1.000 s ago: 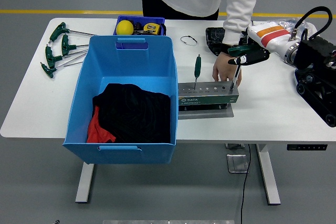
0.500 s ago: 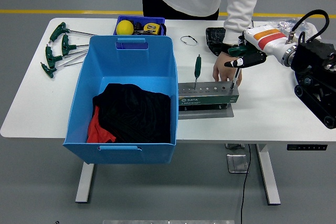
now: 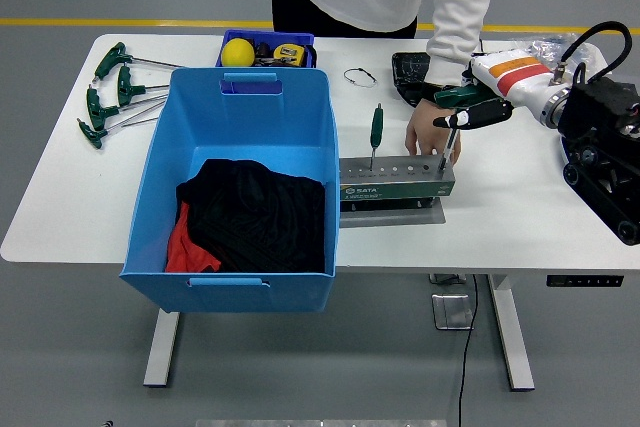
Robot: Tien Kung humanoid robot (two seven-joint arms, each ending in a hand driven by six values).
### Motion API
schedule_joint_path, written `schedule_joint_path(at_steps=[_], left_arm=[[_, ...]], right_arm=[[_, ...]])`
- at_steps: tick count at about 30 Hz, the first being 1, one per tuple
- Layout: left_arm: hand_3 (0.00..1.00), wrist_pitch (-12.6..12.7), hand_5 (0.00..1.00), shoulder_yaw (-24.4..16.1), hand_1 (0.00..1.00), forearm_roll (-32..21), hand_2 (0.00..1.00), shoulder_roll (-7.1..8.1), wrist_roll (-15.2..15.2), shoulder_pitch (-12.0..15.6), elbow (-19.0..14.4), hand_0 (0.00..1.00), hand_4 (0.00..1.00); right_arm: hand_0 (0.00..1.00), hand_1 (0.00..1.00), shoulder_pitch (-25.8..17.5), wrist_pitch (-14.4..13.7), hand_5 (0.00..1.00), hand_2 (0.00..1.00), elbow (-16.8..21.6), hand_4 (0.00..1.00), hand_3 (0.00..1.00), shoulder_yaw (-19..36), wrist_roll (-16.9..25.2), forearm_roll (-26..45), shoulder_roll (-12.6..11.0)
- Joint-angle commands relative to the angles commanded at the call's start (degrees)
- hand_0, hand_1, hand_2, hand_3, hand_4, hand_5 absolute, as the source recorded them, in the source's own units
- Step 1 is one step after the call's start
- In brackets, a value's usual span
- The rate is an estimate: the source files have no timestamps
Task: Lift tool from toolbox,place it in box,lift tool from toolbox,place it in box
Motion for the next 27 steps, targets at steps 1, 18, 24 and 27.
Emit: schedule_joint_path(at_steps=[1,18,24,27], left_arm=[[0.686,-0.01,0.655,-0.13,0.813,0.14,0.797,-0.01,0.02,0.0,0.0,0.787,0.708],[0.682,-0.14,0.658,-3.02,0.808,3.32,0.793,-0.02,0.67,-0.05,0.0,0.784,0.708],[0.681,-0.08,0.659,-5.1,0.808,5.18,0.793,-0.14,0.98,-0.07,0.0,0.783,0.707],[0.681,-0.14,0.659,-5.29,0.808,5.45,0.793,-0.15,1.06,-0.02,0.0,0.783,0.707]], right_arm=[[0.159,0.167,-0.04,0.02,0.821,0.174,-0.01,0.998,0.206,-0.03,0.0,0.04,0.01],[0.071,0.039,-0.02,-1.35,0.82,0.08,0.12,0.998,0.103,-0.98,0.89,1.44,0.06],[0.021,0.002,-0.19,-1.31,0.819,0.043,-0.33,0.998,0.07,-1.48,0.76,1.84,0.15],[0.021,0.002,-0.43,-1.28,0.819,0.043,-0.52,0.998,0.07,-1.75,0.71,2.12,0.26]])
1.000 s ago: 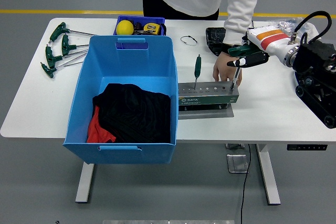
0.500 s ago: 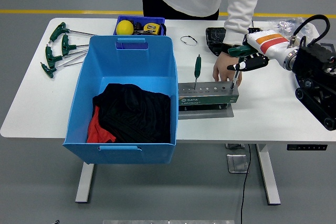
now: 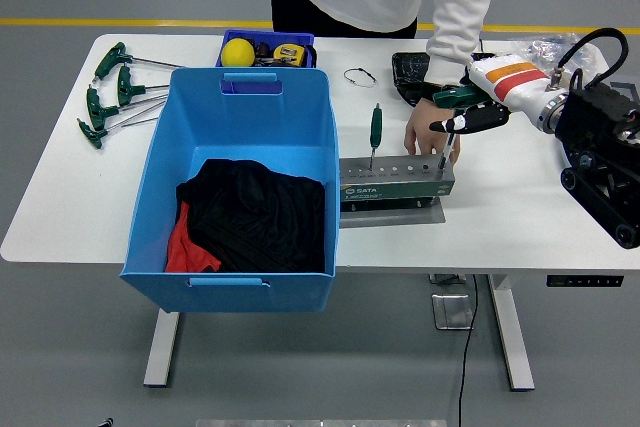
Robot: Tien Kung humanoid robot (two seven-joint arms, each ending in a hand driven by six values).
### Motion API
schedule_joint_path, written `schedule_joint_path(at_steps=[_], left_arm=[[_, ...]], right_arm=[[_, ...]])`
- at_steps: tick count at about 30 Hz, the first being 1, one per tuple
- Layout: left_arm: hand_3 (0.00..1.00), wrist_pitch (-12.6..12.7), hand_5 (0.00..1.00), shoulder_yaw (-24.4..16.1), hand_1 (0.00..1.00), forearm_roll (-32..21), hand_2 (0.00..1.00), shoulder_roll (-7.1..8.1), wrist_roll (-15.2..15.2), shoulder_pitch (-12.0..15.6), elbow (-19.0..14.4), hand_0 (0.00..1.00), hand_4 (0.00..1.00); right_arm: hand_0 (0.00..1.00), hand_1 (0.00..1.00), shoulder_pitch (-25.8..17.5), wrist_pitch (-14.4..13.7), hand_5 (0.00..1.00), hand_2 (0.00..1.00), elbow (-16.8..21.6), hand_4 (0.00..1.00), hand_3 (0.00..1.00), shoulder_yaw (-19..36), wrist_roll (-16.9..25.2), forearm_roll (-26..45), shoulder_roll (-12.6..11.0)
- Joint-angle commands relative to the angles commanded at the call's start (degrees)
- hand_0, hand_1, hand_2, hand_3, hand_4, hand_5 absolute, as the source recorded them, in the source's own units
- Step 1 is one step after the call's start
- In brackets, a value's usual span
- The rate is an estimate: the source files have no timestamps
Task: Lift tool from toolbox,place it in box,lift tool from toolbox,place it in box
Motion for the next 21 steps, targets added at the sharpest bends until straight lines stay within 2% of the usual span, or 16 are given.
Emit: schedule_joint_path(at_steps=[2,8,9,12,21], left_arm=[[0.678,-0.04,0.66,-0.42,0.808,0.51,0.793,-0.02,0.12,0.02,0.0,0.782,0.707],[0.678,-0.08,0.66,-1.46,0.808,1.67,0.793,0.0,0.4,0.08,0.0,0.782,0.707],[0.676,-0.09,0.658,-1.61,0.806,1.87,0.792,0.01,0.45,0.07,0.0,0.781,0.704],[0.676,-0.1,0.658,-3.0,0.806,3.37,0.792,0.05,0.78,0.05,0.0,0.781,0.704],[0.67,-0.12,0.659,-4.78,0.803,5.03,0.791,0.15,1.06,0.05,0.0,0.778,0.701]], right_arm=[[0.002,0.002,-0.09,-0.14,0.811,0.005,-0.12,0.998,0.036,-0.07,-0.03,0.1,0.05],[0.002,0.002,-0.02,-1.9,0.811,0.005,-0.07,0.998,0.036,0.09,0.12,0.53,-0.06],[0.002,0.002,-0.01,-2.19,0.81,0.002,-0.03,0.998,0.002,0.14,0.15,0.59,-0.09],[0.002,0.002,0.08,-3.33,0.81,0.002,0.22,0.998,0.002,0.38,0.13,0.7,-0.33],[0.002,0.002,0.67,-3.94,0.813,0.002,1.45,0.998,0.002,1.84,-0.2,0.74,-1.63]])
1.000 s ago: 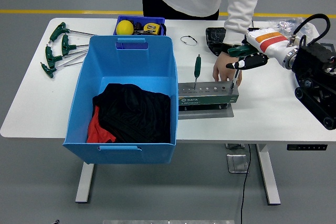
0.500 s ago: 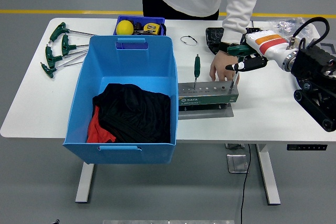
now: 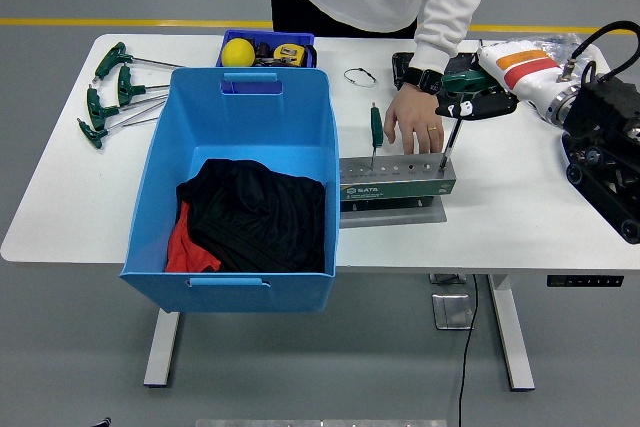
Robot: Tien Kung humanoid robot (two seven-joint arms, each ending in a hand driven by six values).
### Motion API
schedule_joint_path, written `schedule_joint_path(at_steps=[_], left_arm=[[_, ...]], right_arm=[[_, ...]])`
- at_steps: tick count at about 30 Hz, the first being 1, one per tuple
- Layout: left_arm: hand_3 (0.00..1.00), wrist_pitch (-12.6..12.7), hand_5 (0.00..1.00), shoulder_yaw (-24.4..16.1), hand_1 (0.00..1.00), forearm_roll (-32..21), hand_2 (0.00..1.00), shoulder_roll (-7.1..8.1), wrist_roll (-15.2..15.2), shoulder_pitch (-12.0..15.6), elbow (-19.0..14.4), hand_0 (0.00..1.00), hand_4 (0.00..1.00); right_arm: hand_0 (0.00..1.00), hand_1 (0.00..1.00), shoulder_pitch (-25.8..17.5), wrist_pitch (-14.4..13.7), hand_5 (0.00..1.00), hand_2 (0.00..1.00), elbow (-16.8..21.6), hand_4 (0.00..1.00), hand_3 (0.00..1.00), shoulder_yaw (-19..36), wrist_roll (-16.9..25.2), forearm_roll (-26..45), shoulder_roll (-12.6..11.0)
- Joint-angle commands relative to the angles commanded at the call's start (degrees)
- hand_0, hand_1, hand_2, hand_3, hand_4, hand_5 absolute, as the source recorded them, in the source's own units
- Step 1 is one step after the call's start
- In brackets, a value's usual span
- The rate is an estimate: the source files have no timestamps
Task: Lift tool from toolbox,place it in box,lift tool from toolbox,place it in box
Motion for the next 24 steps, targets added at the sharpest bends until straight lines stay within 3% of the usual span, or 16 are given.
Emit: schedule_joint_path(at_steps=[5,6,11,12,17,18,24], left_arm=[[0.67,0.01,0.659,-1.61,0.803,1.41,0.791,0.0,0.2,0.12,0.0,0.778,0.701],[0.668,0.02,0.659,-2.03,0.802,1.81,0.791,-0.02,0.26,0.15,0.0,0.777,0.698],[0.668,0.05,0.659,-3.18,0.802,2.95,0.791,-0.02,0.46,0.36,0.0,0.777,0.698],[0.669,0.07,0.657,-3.36,0.802,3.14,0.791,0.03,0.51,0.43,0.0,0.777,0.695],[0.669,0.13,0.657,-4.67,0.802,4.48,0.791,0.11,0.8,0.6,0.0,0.777,0.695],[0.668,0.14,0.657,-4.68,0.802,4.49,0.791,0.13,0.8,0.65,0.0,0.776,0.695],[0.667,0.16,0.658,-5.75,0.801,5.57,0.791,0.17,1.06,0.92,0.0,0.773,0.694]], right_arm=[[0.002,0.002,0.59,-1.47,0.813,0.002,2.5,0.998,0.002,1.05,-0.76,-0.49,-1.26],[0.002,0.002,0.71,-1.77,0.693,0.002,3.02,0.986,0.002,1.26,-1.06,-0.57,-1.48],[0.002,0.002,1.32,-2.48,0.693,0.002,6.05,0.986,0.002,2.95,-1.94,-0.53,-2.69],[0.002,0.002,1.62,-2.48,0.639,0.002,7.15,0.844,0.002,3.43,-2.08,-0.49,-3.22],[0.002,0.002,2.29,-2.32,0.639,0.002,10.45,0.844,0.002,4.6,-2.42,0.31,-4.76],[0.002,0.002,2.34,-2.33,0.604,0.002,11.1,0.781,0.002,4.81,-2.45,0.43,-5.02],[0.002,0.002,2.65,-2.39,0.581,0.002,16.11,0.748,0.002,6.26,-2.86,0.52,-6.41]])
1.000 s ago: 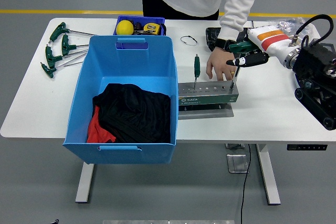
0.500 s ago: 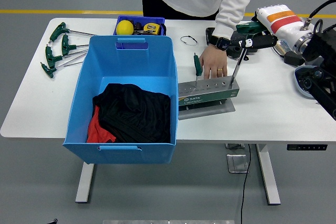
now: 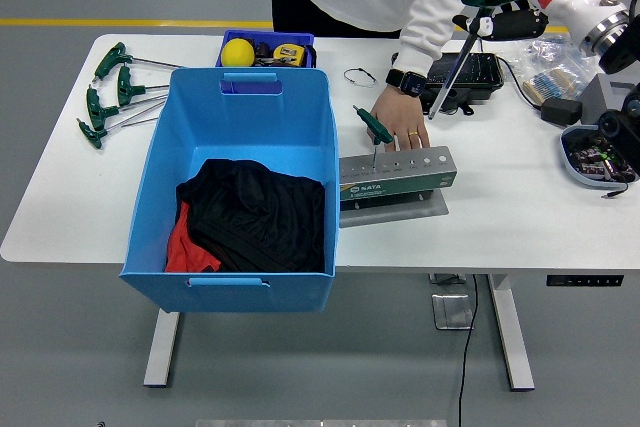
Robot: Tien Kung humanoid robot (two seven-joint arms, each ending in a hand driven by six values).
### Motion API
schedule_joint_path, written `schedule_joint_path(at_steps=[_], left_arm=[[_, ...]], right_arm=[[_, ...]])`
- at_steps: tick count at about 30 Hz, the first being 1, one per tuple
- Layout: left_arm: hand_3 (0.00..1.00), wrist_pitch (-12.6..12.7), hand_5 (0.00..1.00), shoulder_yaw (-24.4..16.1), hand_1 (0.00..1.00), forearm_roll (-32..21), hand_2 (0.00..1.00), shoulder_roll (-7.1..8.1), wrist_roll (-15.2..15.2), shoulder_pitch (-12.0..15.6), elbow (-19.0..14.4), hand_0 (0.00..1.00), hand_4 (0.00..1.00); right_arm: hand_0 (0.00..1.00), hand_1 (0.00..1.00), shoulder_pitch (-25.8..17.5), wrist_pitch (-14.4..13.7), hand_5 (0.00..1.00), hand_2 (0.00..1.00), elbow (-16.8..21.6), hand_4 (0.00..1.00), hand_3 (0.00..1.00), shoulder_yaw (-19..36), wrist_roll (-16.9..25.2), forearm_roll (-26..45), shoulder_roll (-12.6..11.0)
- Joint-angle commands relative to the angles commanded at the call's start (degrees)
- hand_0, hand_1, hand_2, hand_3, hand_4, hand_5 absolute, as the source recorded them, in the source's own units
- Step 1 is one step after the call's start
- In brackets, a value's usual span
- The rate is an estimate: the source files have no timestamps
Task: Lift tool from toolbox,place it in box,lift tool from toolbox,place it in box
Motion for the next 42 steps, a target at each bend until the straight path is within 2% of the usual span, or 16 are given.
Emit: schedule_joint_path(at_steps=[5,13,20,25,31,37,42], left_arm=[[0.667,0.02,0.658,-0.5,0.801,0.58,0.791,-0.01,0.12,0.06,0.0,0.773,0.694],[0.668,0.09,0.658,-0.51,0.801,0.77,0.79,-0.06,0.11,-0.06,0.0,0.771,0.694],[0.667,0.08,0.66,-0.09,0.8,0.41,0.79,0.03,-0.01,-0.14,0.0,0.771,0.694],[0.667,0.04,0.663,0.03,0.799,0.49,0.79,0.01,0.02,-0.13,0.0,0.77,0.693],[0.667,-0.04,0.665,0.77,0.799,-0.17,0.789,0.05,-0.12,-0.1,0.0,0.771,0.693],[0.668,-0.06,0.663,1.27,0.799,-0.6,0.786,0.1,-0.13,-0.24,0.0,0.768,0.692],[0.666,-0.03,0.663,1.45,0.798,-0.77,0.788,0.16,-0.09,-0.25,0.0,0.769,0.692]], right_arm=[[0.002,0.002,-0.1,-0.44,0.581,0.002,4.55,0.748,0.002,1.37,-0.25,0.01,-0.65],[0.002,0.002,-0.19,-1.41,0.568,0.002,15.15,0.729,0.002,2.71,-0.59,-0.64,-0.46],[0.002,0.002,0.86,-1.56,0.569,0.002,23.39,0.729,0.002,-0.84,-1.14,-0.85,1.83],[0.002,0.002,1.81,-1.39,0.571,0.002,27.55,0.73,0.002,-5.57,-1.83,-1.17,5.02],[0.002,0.002,3.51,-0.71,0.566,0.002,27.64,0.736,0.002,-12.2,-2.35,-1.71,7.38],[0.002,0.002,6.3,0.93,0.566,0.002,24.4,0.737,0.002,-22.36,-3.24,-3.42,9.09],[0.002,0.002,7.27,0.53,0.563,0.002,21.59,0.738,0.002,-27.56,-3.33,-3.56,11.25]])
